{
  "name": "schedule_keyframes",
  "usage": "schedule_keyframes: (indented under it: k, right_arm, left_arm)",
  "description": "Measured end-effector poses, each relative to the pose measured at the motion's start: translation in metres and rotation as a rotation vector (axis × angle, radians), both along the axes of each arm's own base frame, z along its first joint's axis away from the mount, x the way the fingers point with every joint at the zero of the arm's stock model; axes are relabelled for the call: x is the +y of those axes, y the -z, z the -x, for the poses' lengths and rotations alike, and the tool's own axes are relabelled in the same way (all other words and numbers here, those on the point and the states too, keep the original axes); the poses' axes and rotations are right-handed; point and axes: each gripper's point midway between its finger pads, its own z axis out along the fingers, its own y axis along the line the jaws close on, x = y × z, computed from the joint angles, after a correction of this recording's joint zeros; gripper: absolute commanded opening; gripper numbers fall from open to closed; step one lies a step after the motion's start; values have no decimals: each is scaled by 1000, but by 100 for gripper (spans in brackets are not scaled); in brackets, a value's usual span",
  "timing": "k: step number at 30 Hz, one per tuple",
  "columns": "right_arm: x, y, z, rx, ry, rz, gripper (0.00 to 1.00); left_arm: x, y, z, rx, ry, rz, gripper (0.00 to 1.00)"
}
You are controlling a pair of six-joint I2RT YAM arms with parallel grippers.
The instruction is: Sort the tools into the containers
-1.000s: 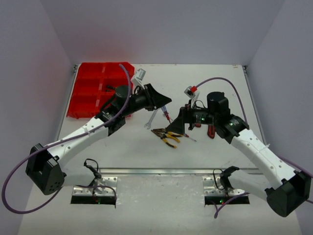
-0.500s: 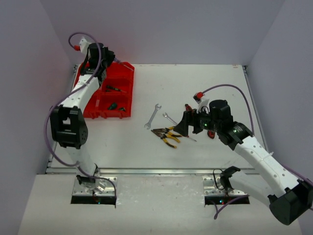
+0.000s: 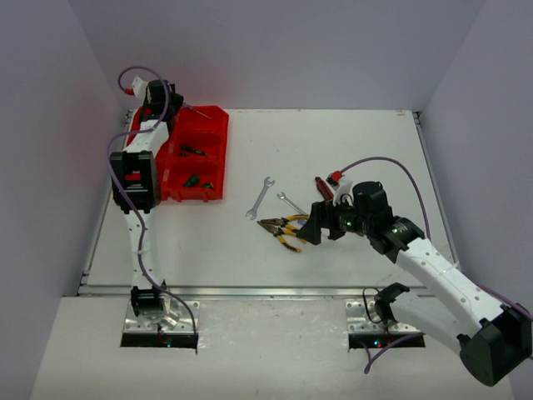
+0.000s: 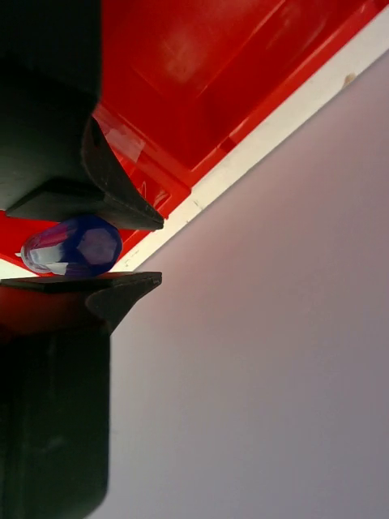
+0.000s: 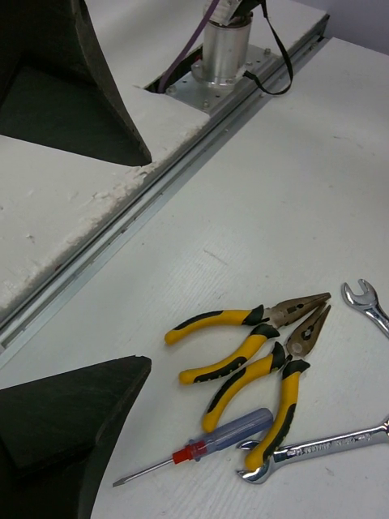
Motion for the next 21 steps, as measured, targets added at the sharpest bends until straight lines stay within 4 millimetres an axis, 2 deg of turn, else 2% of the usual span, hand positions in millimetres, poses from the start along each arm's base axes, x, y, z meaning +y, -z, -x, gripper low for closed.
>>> schedule_keyframes:
  k: [1,3,5,8,9,11,13,17,19,21]
  right_arm:
    - [0,1,0,2,1,1,99]
    - [0,1,-1,3,1,1,99]
    - [0,2,-1,3,2,2,99]
    - [-1,2,-2,1,9,7,99]
    - [-1,3,-3,1,12,9,99]
    - [-2,7,-3,2,17,14,99]
    - [-3,12,-3,7,25,23,99]
    - [-8,32,-12,36,64,76,99]
    - [-12,53,-20,77,94,138,99]
    - [-19,78,-27,142,126,224,99]
  left_arm:
    - [-2,1,-2,-4,8,-8,13]
    - [-4,-1,-4,-14,20,-25,31]
    - [-7,-5,-6,-30,33,-41,61]
    - [-10,-9,-8,-46,44,-49,80]
    - [-10,-10,-9,-48,46,-48,80]
    - [-11,-10,-9,-49,51,-47,88]
    - [-12,-10,-9,-48,59,-45,91]
    - [-16,-12,-4,-26,81,-38,98]
    - [-20,-24,3,-17,97,-32,100]
    - [-25,-51,17,-28,119,-29,100]
